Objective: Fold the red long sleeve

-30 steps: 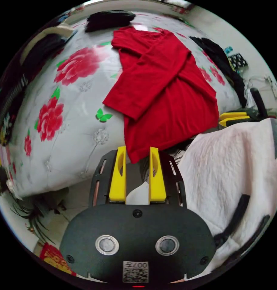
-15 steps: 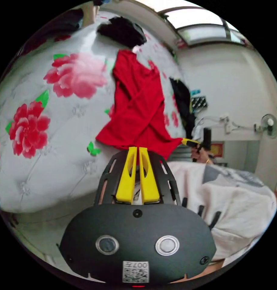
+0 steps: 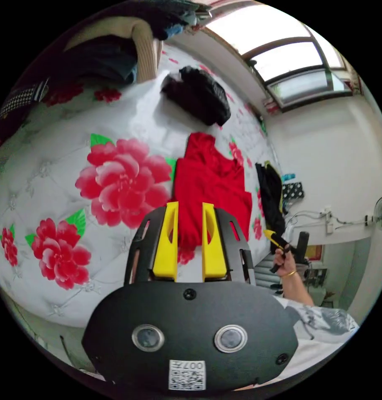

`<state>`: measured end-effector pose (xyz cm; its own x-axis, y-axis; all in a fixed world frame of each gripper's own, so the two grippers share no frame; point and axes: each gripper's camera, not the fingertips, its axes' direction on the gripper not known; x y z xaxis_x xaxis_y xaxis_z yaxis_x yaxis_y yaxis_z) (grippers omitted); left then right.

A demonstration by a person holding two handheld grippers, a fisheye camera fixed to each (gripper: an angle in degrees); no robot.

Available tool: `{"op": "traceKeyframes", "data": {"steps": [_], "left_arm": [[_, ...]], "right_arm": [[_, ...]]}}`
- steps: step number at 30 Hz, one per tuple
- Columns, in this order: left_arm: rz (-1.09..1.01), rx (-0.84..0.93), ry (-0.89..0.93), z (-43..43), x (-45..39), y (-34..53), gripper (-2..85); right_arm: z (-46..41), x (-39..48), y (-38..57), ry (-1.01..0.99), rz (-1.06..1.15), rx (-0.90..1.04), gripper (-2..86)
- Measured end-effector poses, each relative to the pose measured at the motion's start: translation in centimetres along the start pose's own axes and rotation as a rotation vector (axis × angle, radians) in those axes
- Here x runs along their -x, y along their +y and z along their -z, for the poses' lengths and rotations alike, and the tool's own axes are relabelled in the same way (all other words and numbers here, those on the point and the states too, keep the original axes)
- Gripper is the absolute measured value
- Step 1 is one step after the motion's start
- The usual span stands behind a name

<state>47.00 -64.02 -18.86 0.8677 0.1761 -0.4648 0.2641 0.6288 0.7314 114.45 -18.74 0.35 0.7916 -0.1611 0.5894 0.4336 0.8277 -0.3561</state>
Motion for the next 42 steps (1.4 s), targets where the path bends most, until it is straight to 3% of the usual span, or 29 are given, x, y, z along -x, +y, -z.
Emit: {"op": "traceKeyframes", "data": {"steps": [7,10,13,18,22,28,31,35,42], "left_arm": [[-0.111,0.211,-0.149,-7.5,-0.5,-0.1,9.2],[-0.199,0.247,-0.271,-8.6,-1.2,-1.2,2.8],[-0.249,0.306,-0.175,-8.9,-0.4,-2.1,-0.1],[-0.238,0.309,0.083,-5.3,1.0,-0.7,-0.7],[-0.147,0.283,0.345,-1.6,2.4,0.1,-0.7],[-0.116,0.086,0.366,0.6,2.4,-8.3,0.6],[-0.142,-0.011,0.275,-0.5,2.0,-13.1,5.9],[-0.097,0.005,0.153,-2.9,3.2,-15.0,10.8],[0.059,0.199,0.154,-9.9,8.8,-10.1,13.7]], "right_arm": [[-6.1,1.0,-0.5,0.126,0.06,0.248,6.3],[-7.3,2.6,-1.1,0.25,0.144,0.304,3.5],[-6.9,3.4,-0.9,0.237,0.212,0.364,1.1],[-1.2,3.7,1.4,0.055,0.222,0.307,0.1],[4.9,3.5,2.6,-0.212,0.152,0.282,0.0],[12.1,3.6,-3.9,-0.458,0.106,0.036,0.9],[12.2,3.6,-8.6,-0.342,0.079,-0.068,3.1],[9.7,1.7,-11.0,-0.138,0.012,-0.029,6.8],[5.1,-6.4,-6.8,-0.145,-0.258,0.067,10.4]]}}
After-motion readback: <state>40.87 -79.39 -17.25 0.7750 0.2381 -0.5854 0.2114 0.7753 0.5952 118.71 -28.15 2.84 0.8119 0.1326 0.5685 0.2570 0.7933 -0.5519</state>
